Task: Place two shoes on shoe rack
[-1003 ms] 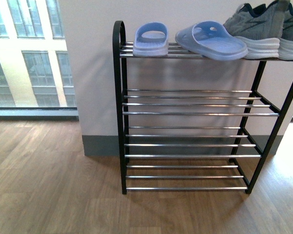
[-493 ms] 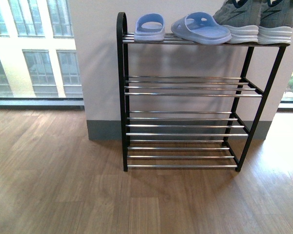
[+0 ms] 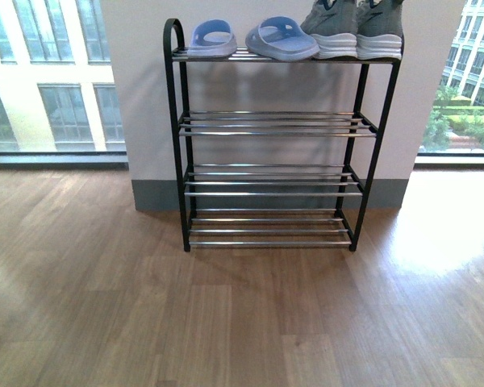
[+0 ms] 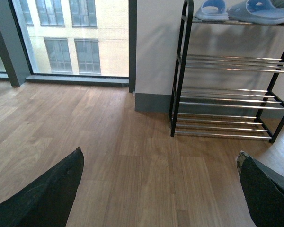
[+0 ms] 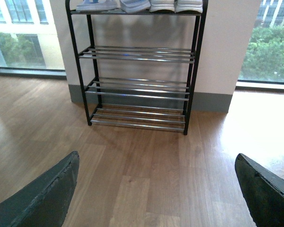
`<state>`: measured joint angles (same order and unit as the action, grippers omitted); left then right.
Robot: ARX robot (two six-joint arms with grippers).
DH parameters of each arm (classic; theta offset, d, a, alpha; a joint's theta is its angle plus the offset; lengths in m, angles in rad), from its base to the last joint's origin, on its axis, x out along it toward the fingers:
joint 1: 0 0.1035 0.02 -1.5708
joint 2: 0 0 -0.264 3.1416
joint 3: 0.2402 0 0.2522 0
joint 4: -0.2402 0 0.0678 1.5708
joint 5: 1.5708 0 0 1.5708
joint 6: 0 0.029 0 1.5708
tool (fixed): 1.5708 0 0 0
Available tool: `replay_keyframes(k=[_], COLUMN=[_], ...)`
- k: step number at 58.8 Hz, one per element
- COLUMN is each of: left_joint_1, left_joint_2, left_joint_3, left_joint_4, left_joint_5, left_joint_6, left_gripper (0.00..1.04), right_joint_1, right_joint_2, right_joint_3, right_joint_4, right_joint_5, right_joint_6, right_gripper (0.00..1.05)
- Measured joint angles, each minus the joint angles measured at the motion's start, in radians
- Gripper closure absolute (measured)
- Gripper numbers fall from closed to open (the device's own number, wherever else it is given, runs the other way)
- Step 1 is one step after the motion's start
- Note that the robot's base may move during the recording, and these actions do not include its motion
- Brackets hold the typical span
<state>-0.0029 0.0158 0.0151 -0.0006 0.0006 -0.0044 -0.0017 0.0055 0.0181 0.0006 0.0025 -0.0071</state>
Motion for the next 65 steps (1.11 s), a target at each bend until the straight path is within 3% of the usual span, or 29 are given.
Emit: replay_keyframes(k=[65], left_joint_1=[0.0], left_joint_2=[0.0], left_joint_3=[0.0], left_joint_4=[0.0], left_joint_5=[-0.001], left_joint_6=[0.0], left_gripper=[0.09], right_joint_1=[0.0], right_joint_2=[-0.002], right_joint_3=[0.0], right_joint_4=[-0.001], right_joint_5=[-0.003], right_joint_6=[0.0], right_gripper=[0.09])
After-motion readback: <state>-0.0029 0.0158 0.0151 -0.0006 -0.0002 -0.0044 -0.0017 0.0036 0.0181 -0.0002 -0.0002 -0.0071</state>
